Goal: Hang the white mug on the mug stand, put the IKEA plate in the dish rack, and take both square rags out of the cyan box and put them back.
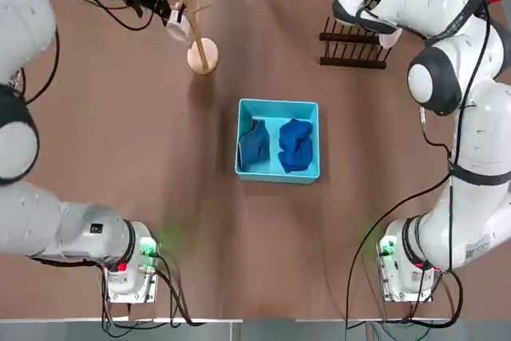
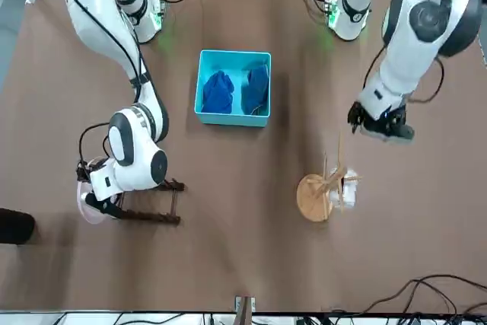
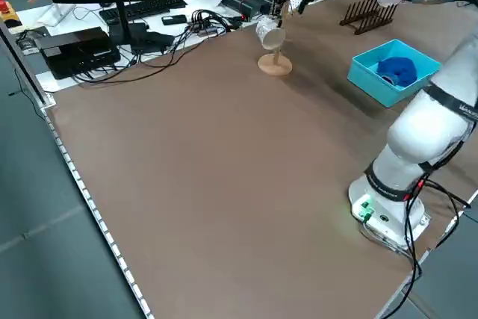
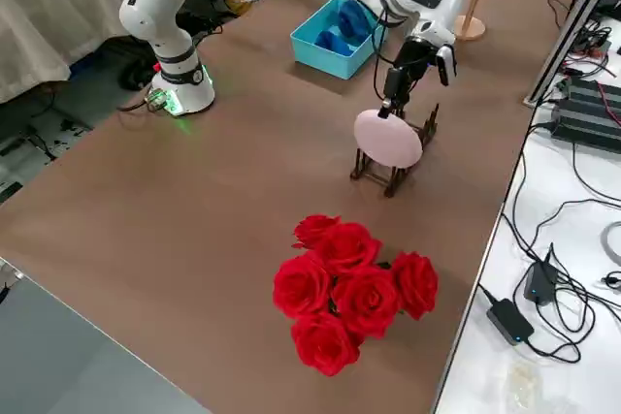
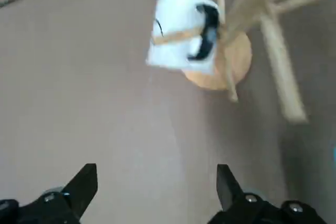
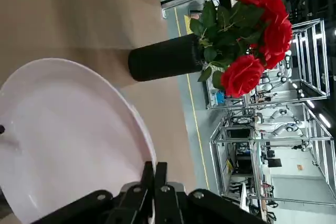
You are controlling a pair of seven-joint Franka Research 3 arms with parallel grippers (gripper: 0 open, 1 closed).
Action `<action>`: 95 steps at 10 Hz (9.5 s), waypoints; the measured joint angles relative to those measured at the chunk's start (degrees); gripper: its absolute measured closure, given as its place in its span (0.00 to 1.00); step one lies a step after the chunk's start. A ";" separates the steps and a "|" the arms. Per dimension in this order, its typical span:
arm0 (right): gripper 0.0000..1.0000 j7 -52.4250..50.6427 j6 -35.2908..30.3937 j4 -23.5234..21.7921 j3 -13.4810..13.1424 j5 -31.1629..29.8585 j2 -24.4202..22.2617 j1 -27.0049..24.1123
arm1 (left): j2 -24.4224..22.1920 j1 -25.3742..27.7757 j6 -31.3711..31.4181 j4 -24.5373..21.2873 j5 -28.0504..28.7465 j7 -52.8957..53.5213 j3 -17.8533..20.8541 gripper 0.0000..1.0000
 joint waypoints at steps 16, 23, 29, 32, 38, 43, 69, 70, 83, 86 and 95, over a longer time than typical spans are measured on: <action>0.82 5.39 3.27 -1.64 -0.17 0.06 2.98 -0.21 | 34.49 -13.42 14.42 -0.38 20.46 -35.26 -32.38 0.00; 0.00 5.47 3.86 -1.62 -0.17 0.23 2.98 -0.41 | 40.09 -19.13 11.78 4.32 27.79 -39.42 -26.67 0.65; 0.00 -1.38 4.50 2.19 0.54 18.13 -2.12 0.91 | 23.58 -16.08 -8.19 11.28 11.98 -30.66 -25.15 0.91; 0.02 -16.19 -0.67 3.14 0.02 34.37 -14.99 -3.08 | 11.17 -15.62 -16.61 10.64 6.05 -22.60 -14.15 0.91; 0.01 -42.19 -12.28 3.25 -0.21 58.93 -33.03 -18.29 | 5.57 -15.22 -9.12 -6.03 1.73 -5.28 11.59 0.91; 0.01 -44.07 -8.19 -4.84 1.33 60.64 -33.55 -12.17 | 20.36 -11.69 15.05 -14.27 1.68 3.53 20.83 0.91; 0.70 7.61 63.84 -56.68 0.88 68.04 -26.03 32.00 | 22.37 -1.42 27.85 -19.68 6.59 -8.89 2.80 0.91; 0.85 7.60 62.14 -56.17 0.45 68.04 -26.46 31.62 | 22.36 -1.34 26.90 -19.56 6.54 -8.86 2.97 0.91; 0.96 -24.98 27.08 -43.55 -0.46 67.80 -39.85 -1.08 | 23.99 0.29 28.71 -20.12 6.39 37.53 42.54 0.91; 0.96 -33.34 40.35 -53.57 -0.43 67.75 -39.18 -4.91 | 17.14 -0.43 21.08 -18.90 6.38 37.51 41.11 0.91; 0.96 -86.32 55.22 -56.18 -0.58 67.72 -27.26 -39.13 | -11.03 -0.98 -16.45 -13.29 -1.13 5.92 3.27 0.91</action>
